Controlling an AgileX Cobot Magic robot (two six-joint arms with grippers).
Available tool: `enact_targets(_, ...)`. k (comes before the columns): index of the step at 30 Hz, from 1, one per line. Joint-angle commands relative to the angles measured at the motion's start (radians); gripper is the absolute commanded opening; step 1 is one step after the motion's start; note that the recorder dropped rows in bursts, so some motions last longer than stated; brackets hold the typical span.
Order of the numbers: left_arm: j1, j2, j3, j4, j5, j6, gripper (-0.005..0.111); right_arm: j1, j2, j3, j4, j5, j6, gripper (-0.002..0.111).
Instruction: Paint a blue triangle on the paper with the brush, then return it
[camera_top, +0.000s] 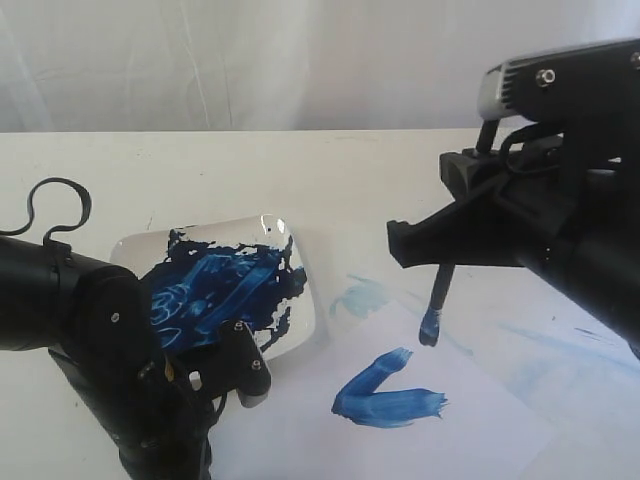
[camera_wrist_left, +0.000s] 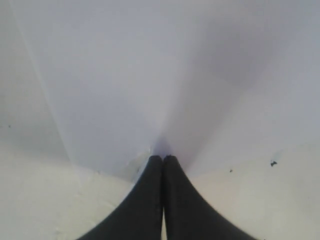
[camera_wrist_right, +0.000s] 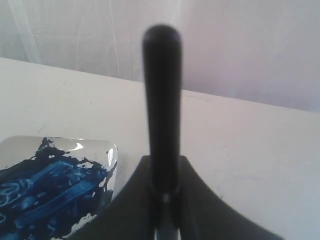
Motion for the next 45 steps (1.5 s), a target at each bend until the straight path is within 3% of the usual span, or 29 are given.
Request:
enact_targets(1, -0.001, 0.006, 0.009, -0.010, 0.045, -0.003, 0.000, -0.001, 0.052, -0.001, -0.104, 0.008, 0.085, 0.000)
enact_targets(12, -0.001, 0.006, 0.009, -0.010, 0.045, -0.003, 0.000, -0.001, 0.138, -0.001, -0.232, -0.031, 0.267, 0.000)
enact_targets(31, -0.001, 0.006, 0.009, -0.010, 0.045, -0.003, 0.000, -0.001, 0.217, -0.001, -0.206, -0.064, 0.299, 0.000)
enact_targets(45, -0.001, 0.006, 0.009, -0.010, 0.054, -0.003, 0.000, -0.001, 0.217, -0.001, 0.063, -0.040, 0.142, 0.000)
